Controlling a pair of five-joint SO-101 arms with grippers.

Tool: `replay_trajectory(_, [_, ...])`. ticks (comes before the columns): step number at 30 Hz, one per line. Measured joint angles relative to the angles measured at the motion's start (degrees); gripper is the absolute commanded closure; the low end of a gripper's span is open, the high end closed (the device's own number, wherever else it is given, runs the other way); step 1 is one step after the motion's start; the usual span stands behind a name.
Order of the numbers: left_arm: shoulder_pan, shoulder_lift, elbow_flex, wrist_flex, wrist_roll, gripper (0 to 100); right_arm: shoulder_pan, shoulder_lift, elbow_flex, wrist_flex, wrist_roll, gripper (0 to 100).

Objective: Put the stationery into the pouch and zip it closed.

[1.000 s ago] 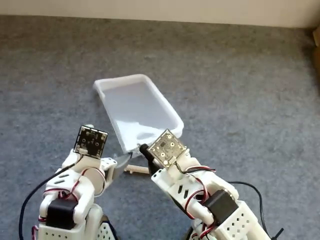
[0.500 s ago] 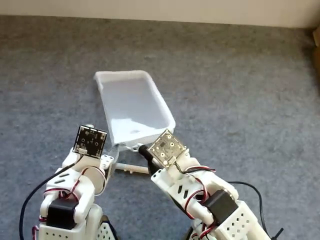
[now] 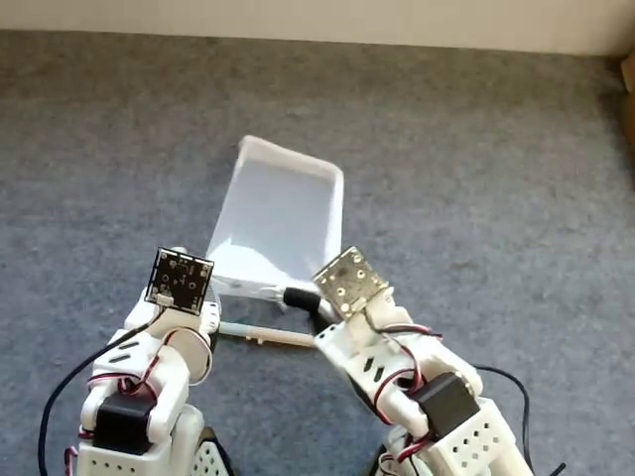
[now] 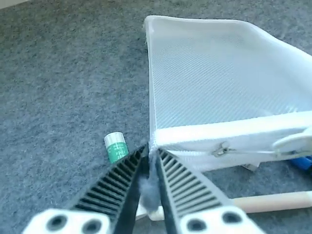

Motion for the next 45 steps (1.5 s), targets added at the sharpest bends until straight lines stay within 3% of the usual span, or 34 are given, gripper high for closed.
replay_trajectory(7, [-3.78,0.09,0.00,0.00,0.09,99,5.36,0.00,0.00,0.00,-2.29,99.2])
replay_trajectory(27, [-5.89,0.09,0.00,0.00,0.09,99,16.18,0.00,0.00,0.00,-8.79,99.2])
replay_trajectory(33, [-5.89,0.09,0.00,0.00,0.09,99,16.09,0.00,0.00,0.00,-9.14,99.2])
replay_trajectory(38, [-7.12,0.09,0.53,-1.58,0.00,99,10.46,0.00,0.00,0.00,-8.44,99.2])
replay_trajectory(45, [-7.82,0.09,5.89,-8.97,0.26,79,6.07,-0.09,-4.40,0.53,-6.15,99.2])
